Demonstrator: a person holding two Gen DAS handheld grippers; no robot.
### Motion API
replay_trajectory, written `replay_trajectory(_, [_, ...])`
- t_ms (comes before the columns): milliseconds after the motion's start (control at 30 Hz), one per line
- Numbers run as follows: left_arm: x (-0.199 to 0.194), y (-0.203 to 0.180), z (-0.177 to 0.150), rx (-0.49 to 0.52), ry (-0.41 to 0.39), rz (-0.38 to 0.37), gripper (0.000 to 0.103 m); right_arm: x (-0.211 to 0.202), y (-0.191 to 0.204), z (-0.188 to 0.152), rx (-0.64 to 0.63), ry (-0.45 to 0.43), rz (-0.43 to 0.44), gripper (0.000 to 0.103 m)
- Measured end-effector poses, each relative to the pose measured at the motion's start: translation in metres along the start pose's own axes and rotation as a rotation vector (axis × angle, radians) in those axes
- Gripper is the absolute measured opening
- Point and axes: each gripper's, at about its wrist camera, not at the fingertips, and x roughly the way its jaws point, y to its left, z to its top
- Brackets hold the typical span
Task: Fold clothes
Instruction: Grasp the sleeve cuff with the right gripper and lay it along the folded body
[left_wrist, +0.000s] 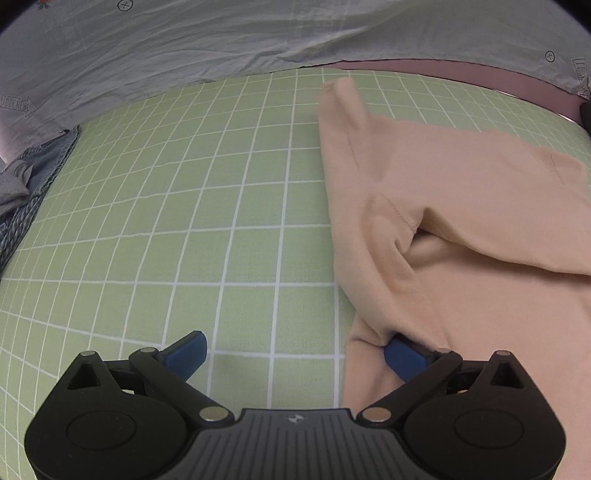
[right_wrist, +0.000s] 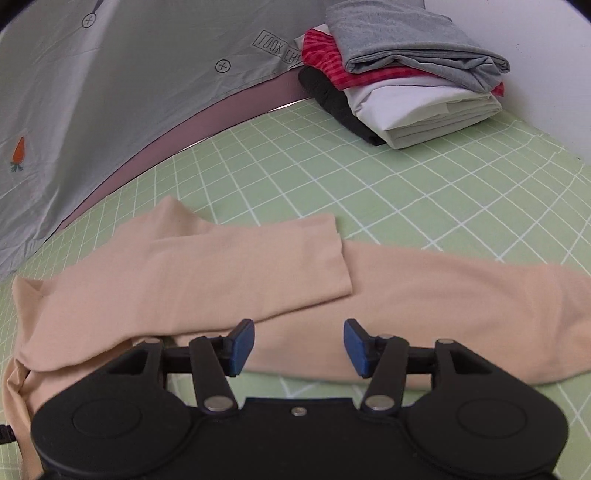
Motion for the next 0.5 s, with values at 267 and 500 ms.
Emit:
replay_trajectory(267, [0.008,0.012,0.003,-0.070,0.005,-0.035,0.103,0.039,0.009,0.033,-0.030,-0.006,-0.067,0.060])
replay_trajectory(500, [0.007,0.012,0.000,-0.073,-0.001,-0.027,0.103,0.031,0.033,0.039,-0.246,-0.053,-0.047,0.008])
